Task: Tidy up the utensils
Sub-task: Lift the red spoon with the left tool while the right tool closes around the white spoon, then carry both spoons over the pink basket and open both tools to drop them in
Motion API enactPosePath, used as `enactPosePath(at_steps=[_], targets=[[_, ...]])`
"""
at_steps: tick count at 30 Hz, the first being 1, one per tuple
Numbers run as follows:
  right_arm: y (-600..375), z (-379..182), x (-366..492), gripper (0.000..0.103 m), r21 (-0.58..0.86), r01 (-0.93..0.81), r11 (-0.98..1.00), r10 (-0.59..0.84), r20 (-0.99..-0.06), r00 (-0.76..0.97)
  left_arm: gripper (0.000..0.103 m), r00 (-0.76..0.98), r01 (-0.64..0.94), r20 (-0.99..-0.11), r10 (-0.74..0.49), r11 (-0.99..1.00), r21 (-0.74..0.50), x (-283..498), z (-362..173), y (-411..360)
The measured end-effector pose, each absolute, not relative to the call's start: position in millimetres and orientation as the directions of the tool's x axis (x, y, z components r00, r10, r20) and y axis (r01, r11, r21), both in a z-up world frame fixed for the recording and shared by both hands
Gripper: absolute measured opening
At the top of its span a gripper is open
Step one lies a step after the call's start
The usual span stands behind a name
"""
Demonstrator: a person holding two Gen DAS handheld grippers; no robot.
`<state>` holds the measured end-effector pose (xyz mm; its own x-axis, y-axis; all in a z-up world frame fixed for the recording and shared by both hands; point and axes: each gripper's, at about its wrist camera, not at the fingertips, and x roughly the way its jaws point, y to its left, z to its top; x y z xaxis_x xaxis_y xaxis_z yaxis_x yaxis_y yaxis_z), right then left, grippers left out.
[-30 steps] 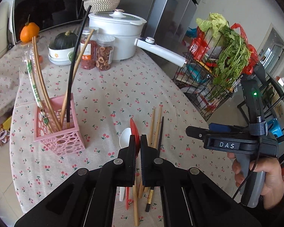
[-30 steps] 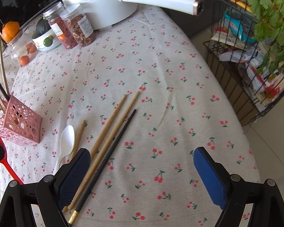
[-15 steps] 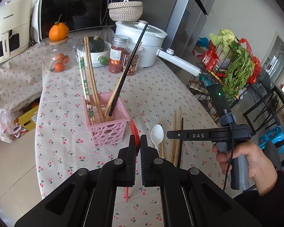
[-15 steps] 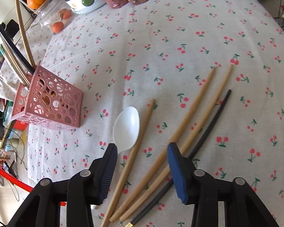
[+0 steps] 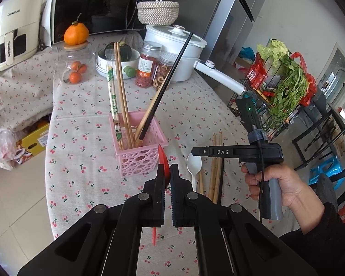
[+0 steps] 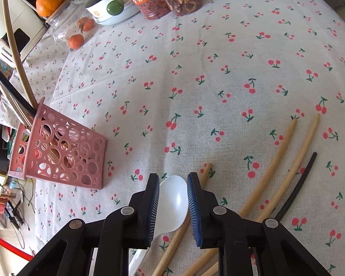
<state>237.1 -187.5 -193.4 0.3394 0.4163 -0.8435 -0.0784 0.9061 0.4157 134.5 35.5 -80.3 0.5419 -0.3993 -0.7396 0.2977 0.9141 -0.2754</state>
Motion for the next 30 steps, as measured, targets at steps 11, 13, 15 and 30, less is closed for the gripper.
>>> enactPosePath(at_steps=[11,13,15,30], targets=[[-173,-211,236,0.005,0.404,-0.136,0.905,0.426,-0.867,0.259,0.003,0.530,0.275,-0.757,-0.382,0.922,-0.273,139,-88,37],[-168,-208,231,0.004,0.372,-0.168,0.913,0.405,-0.877,0.259,0.003,0.537,0.268,-0.756,-0.374,0.926,-0.267,138,-87,37],[-165,-199,225,0.003,0.345,-0.201,0.917,0.391,-0.878,0.277,0.003,0.551,0.258,-0.751,-0.363,0.930,-0.260,136,-85,39],[-189,-79,149,0.003,0.269,-0.239,0.933,0.359,-0.653,0.667,0.003,0.780,0.217,-0.528,-0.335,0.937,-0.273,109,-10,70]])
